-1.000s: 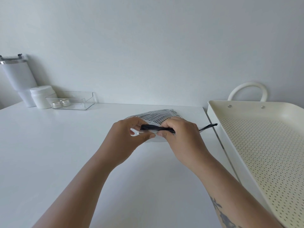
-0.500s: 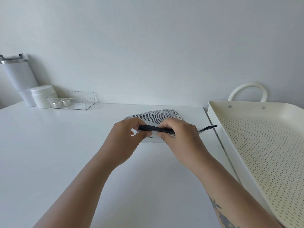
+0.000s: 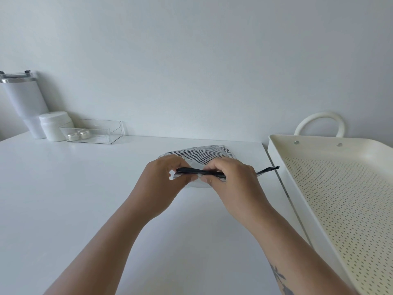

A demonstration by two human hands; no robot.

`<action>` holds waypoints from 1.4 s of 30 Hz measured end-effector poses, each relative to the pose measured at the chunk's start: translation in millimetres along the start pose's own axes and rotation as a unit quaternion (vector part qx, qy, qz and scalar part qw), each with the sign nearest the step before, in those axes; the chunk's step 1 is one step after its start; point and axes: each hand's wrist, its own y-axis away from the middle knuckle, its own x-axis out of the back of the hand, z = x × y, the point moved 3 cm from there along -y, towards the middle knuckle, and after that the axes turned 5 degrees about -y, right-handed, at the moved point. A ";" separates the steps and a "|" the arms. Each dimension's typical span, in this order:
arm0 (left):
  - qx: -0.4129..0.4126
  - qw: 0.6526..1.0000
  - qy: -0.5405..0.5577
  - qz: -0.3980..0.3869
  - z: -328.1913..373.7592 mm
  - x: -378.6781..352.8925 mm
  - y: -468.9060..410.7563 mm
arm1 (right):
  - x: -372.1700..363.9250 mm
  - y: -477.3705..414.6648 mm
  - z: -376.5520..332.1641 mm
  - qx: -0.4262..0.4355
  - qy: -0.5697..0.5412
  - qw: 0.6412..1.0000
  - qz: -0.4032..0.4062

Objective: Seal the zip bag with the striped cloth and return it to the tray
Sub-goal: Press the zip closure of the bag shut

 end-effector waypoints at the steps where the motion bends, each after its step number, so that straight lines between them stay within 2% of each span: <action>1: 0.002 1.000 0.001 0.002 -0.2 0.5 -0.3 | 0.6 0.2 0.6 -0.005 -0.002 1.000 -0.003; 5: 0.011 1.000 0.005 0.015 -0.1 3.0 -1.0 | 2.6 -0.1 2.3 -0.006 0.022 1.000 -0.004; 13: -0.042 0.999 -0.020 -0.006 3.2 -0.8 -0.3 | 0.6 -1.0 1.0 0.007 0.018 1.000 0.003; 19: -0.051 0.997 -0.043 0.027 4.8 -1.3 -2.0 | 1.3 0.4 0.9 0.010 0.012 1.000 -0.003; 25: -0.025 0.999 -0.016 0.036 0.6 4.6 -2.1 | 5.1 -1.9 4.7 0.001 0.052 0.998 0.020; 28: 0.007 1.000 0.018 0.025 -4.1 11.3 -1.4 | 6.2 -2.4 7.7 -0.018 0.050 0.998 0.023; 32: 0.023 0.999 0.004 0.022 -10.1 16.0 -2.8 | 6.3 -0.8 13.6 -0.038 0.033 0.998 0.029; 36: 0.055 0.998 0.038 0.021 -13.0 11.5 -1.5 | 6.8 0.6 12.4 -0.021 0.048 0.999 0.012; 42: 0.065 0.998 0.001 0.007 -16.4 12.8 -2.5 | 6.8 1.2 9.6 -0.011 0.066 0.998 0.010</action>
